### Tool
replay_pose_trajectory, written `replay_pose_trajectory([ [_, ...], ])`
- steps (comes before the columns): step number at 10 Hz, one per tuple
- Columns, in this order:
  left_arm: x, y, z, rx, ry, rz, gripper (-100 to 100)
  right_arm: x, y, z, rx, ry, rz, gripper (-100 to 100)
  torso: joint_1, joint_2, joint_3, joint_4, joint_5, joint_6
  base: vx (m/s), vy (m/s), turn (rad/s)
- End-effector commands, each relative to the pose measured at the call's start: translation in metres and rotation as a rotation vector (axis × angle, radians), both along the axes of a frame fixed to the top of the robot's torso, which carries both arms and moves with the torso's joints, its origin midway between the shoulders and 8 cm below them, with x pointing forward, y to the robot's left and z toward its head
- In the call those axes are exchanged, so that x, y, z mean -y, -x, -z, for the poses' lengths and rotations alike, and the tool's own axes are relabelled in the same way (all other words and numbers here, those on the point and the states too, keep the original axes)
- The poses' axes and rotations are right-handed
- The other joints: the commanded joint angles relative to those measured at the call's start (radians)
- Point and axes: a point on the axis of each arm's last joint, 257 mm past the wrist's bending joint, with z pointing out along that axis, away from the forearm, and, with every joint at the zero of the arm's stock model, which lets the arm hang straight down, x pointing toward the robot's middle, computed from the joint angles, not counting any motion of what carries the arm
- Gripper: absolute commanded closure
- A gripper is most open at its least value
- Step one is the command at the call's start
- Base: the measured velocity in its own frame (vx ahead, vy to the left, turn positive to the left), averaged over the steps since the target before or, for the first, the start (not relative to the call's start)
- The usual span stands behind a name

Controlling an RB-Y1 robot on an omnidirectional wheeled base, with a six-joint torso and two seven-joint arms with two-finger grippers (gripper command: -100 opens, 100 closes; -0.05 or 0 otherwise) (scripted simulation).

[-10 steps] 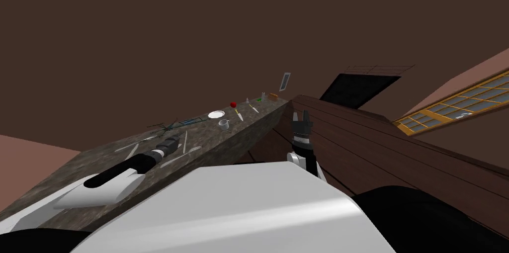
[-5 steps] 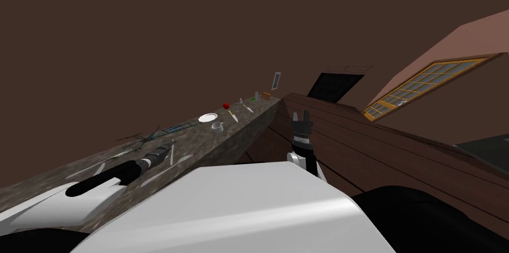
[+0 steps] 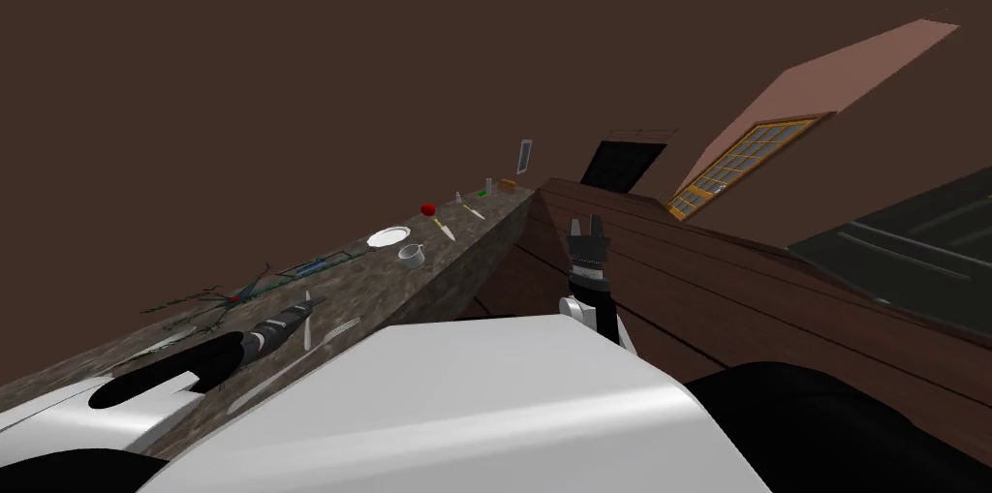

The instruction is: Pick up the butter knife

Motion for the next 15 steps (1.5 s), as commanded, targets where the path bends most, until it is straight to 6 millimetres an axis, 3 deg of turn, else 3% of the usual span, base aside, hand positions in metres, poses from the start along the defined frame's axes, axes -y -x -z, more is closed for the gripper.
replay_pose_trajectory([
  [1, -0.017, 0.032, 0.010, -0.108, -0.047, 0.001, -100, 0.000, 0.000, 0.000, 0.000, 0.000, 0.000, 0, 0.000, 0.000, 0.000, 0.000, 0.000, 0.000, 0.013, 0.015, -0.361],
  [2, -0.025, 0.049, 0.013, -0.170, -0.075, 0.006, -100, 0.000, 0.000, 0.000, 0.000, 0.000, 0.000, 0, 0.001, -0.001, 0.000, 0.000, 0.000, 0.001, 0.012, 0.025, -0.375],
  [3, -0.026, 0.050, 0.013, -0.175, -0.077, 0.008, -100, 0.000, 0.000, 0.000, 0.000, 0.000, 0.000, 0, 0.001, -0.001, 0.000, 0.000, 0.000, 0.000, 0.004, 0.022, -0.094],
  [7, -0.048, 0.108, 0.019, -0.375, -0.154, 0.027, -100, 0.000, 0.000, 0.000, 0.000, 0.000, 0.000, 0, 0.000, 0.000, 0.000, 0.000, 0.000, 0.000, 0.003, 0.012, -0.202],
  [10, -0.051, 0.113, 0.020, -0.389, -0.159, 0.028, -100, 0.000, 0.000, 0.000, 0.000, 0.000, 0.000, 0, 0.000, 0.000, 0.000, 0.000, 0.000, -0.001, 0.001, 0.008, -0.053],
  [11, -0.051, 0.113, 0.020, -0.392, -0.160, 0.029, 0, 0.000, 0.000, 0.000, 0.000, 0.000, 0.000, 0, -0.001, 0.000, 0.000, 0.000, 0.000, -0.001, 0.000, 0.000, 0.000],
  [12, -0.057, 0.119, 0.023, -0.394, -0.154, -0.007, -100, 0.000, 0.000, 0.000, 0.000, 0.000, 0.000, 0, -0.001, 0.000, 0.000, 0.000, 0.000, -0.001, -0.051, 0.002, -0.262],
  [15, -0.069, 0.133, 0.033, -0.399, -0.137, -0.095, -100, 0.000, 0.000, 0.000, 0.000, 0.000, 0.000, 0, 0.001, 0.008, 0.005, 0.002, 0.000, 0.000, -0.151, 0.016, -0.338],
])
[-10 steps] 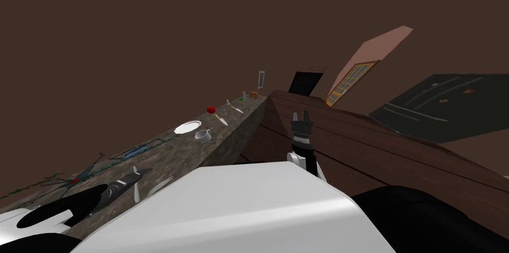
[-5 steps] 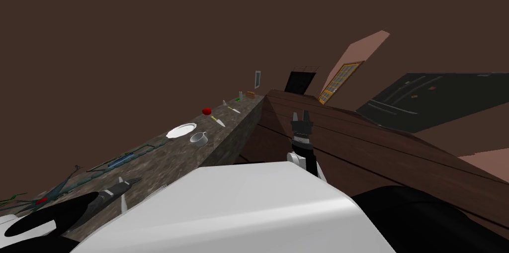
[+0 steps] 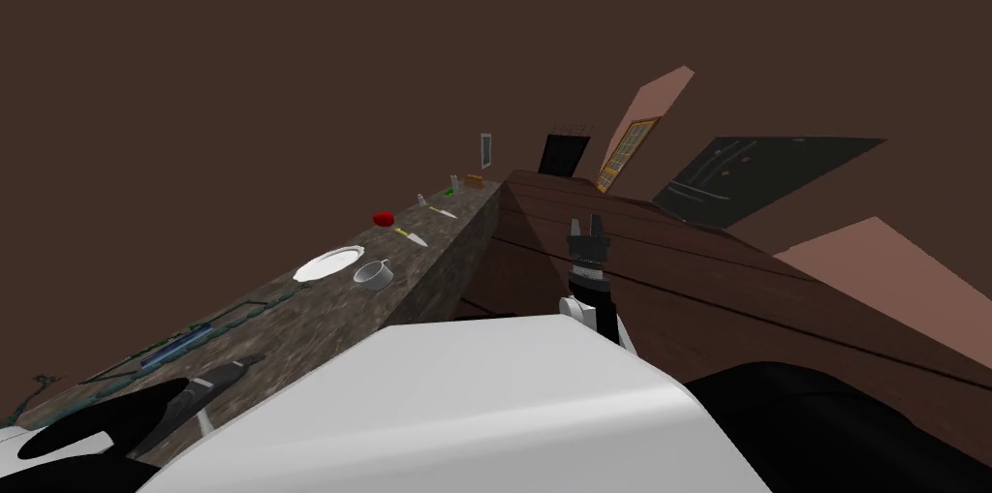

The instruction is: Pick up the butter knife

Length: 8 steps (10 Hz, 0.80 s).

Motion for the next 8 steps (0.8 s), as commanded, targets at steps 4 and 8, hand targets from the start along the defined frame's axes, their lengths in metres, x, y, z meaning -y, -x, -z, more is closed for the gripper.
replay_pose_trajectory([
  [4, -0.0068, 0.0108, 0.0076, -0.001, 0.001, -0.064, 100, 0.0001, 0.0001, 0.0002, 0.000, 0.000, 0.000, 0, 0.000, -0.006, -0.003, -0.001, 0.000, -0.002, -0.094, 0.002, -0.138],
  [8, -0.0072, 0.0122, 0.0077, -0.007, -0.001, -0.062, 100, 0.0001, 0.0001, 0.0002, -0.001, 0.000, 0.000, 0, 0.001, -0.011, -0.005, -0.001, 0.001, -0.001, -0.002, 0.000, 0.002],
])
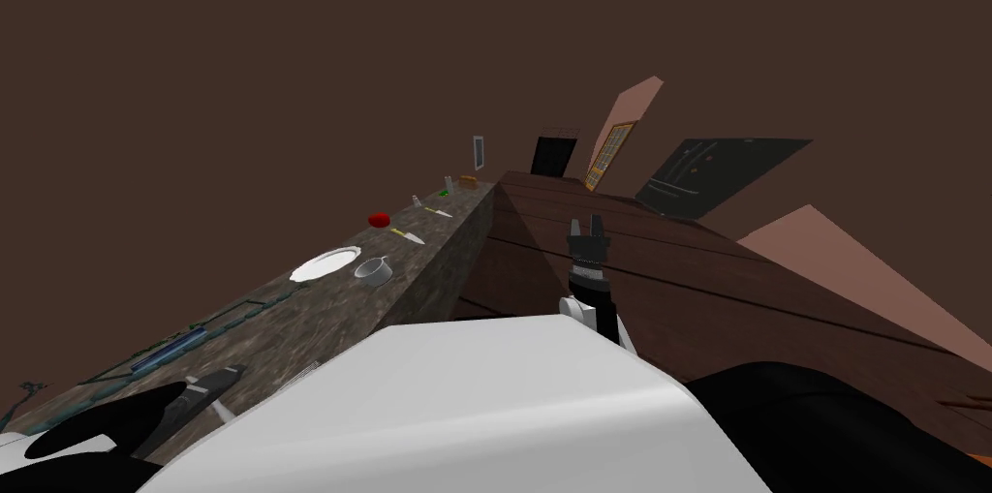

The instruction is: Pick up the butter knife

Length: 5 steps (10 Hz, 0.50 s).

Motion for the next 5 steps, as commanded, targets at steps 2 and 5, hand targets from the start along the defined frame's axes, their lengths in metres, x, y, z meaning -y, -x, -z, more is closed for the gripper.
replay_pose_trajectory([
  [2, 0.002, -0.005, -0.003, 0.005, 0.001, 0.021, 100, 0.000, 0.000, 0.000, 0.000, 0.000, 0.000, 0, 0.000, 0.000, 0.000, 0.000, 0.000, 0.000, 0.039, 0.000, 0.135],
  [5, 0.011, -0.016, -0.011, 0.005, 0.001, 0.092, 100, 0.000, 0.000, 0.000, 0.000, 0.000, 0.000, 0, -0.002, -0.008, -0.005, -0.002, -0.001, -0.001, 0.127, -0.009, 0.259],
])
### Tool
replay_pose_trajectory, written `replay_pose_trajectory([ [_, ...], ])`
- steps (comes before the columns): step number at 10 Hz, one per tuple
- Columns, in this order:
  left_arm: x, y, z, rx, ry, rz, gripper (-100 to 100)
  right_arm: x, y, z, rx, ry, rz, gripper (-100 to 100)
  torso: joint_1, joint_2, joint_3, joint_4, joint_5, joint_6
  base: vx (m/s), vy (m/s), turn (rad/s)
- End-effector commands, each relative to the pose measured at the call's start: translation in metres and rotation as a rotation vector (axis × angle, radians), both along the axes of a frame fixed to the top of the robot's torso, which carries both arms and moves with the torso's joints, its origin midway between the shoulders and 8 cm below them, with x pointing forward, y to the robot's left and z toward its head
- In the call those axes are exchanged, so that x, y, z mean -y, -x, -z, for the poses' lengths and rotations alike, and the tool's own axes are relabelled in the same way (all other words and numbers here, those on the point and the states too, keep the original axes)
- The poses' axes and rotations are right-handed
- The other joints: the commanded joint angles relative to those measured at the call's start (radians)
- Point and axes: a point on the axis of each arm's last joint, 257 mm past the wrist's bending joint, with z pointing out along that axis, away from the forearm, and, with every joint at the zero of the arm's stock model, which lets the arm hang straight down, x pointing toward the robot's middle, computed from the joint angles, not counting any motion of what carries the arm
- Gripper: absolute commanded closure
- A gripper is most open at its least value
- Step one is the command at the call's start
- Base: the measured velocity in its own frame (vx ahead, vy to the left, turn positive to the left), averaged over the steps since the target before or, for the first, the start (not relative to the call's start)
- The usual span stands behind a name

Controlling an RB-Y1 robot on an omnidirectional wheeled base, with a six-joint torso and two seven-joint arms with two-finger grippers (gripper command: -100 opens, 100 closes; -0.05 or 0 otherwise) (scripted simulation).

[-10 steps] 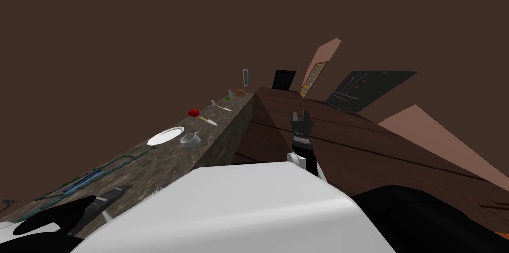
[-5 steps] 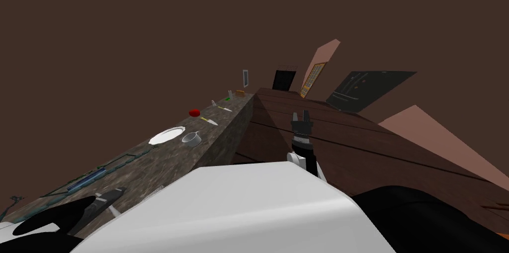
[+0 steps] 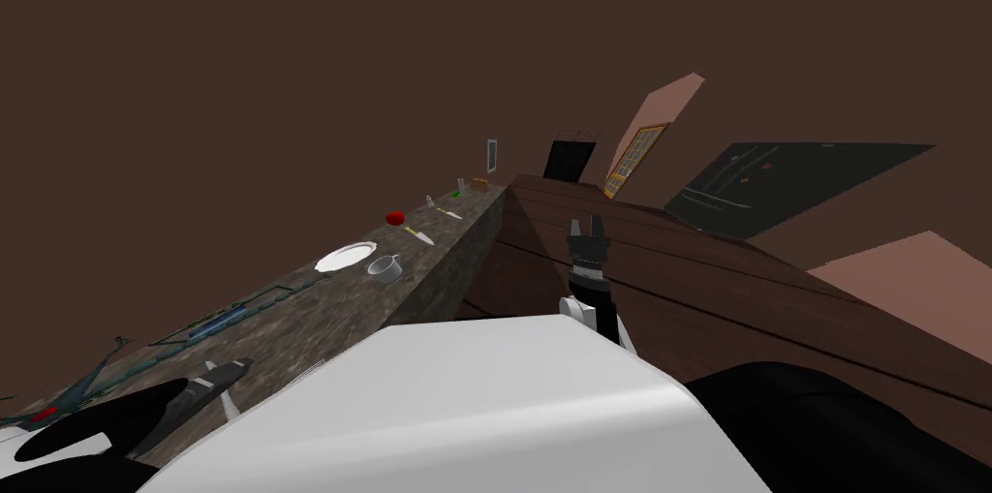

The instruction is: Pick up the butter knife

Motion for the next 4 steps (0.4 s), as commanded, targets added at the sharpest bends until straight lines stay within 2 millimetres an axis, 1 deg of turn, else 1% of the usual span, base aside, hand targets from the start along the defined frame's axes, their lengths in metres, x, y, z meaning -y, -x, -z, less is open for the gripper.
replay_pose_trajectory([
  [1, 0.0068, -0.0089, -0.0058, 0.000, 0.001, 0.050, 100, 0.0000, 0.0000, 0.0000, 0.000, 0.000, 0.000, 0, 0.000, 0.000, 0.000, 0.000, 0.000, 0.000, 0.143, -0.001, 0.330],
  [2, 0.0125, -0.0144, -0.0092, -0.001, 0.002, 0.086, 100, 0.0000, 0.0000, 0.0000, 0.000, 0.000, 0.000, 0, 0.000, -0.001, -0.001, 0.000, 0.000, -0.001, 0.166, -0.014, 0.380],
  [3, 0.0086, -0.0117, -0.0072, 0.000, 0.001, 0.063, 100, 0.0000, 0.0000, 0.0000, 0.000, 0.000, 0.000, 0, -0.001, -0.002, -0.001, -0.001, 0.000, -0.001, 0.073, -0.014, 0.081],
  [4, 0.0093, -0.0119, -0.0074, -0.001, 0.002, 0.066, 0, -0.0001, 0.0000, -0.0001, 0.000, 0.000, 0.000, 0, 0.000, 0.001, 0.000, 0.000, 0.000, 0.002, 0.011, -0.004, -0.014],
])
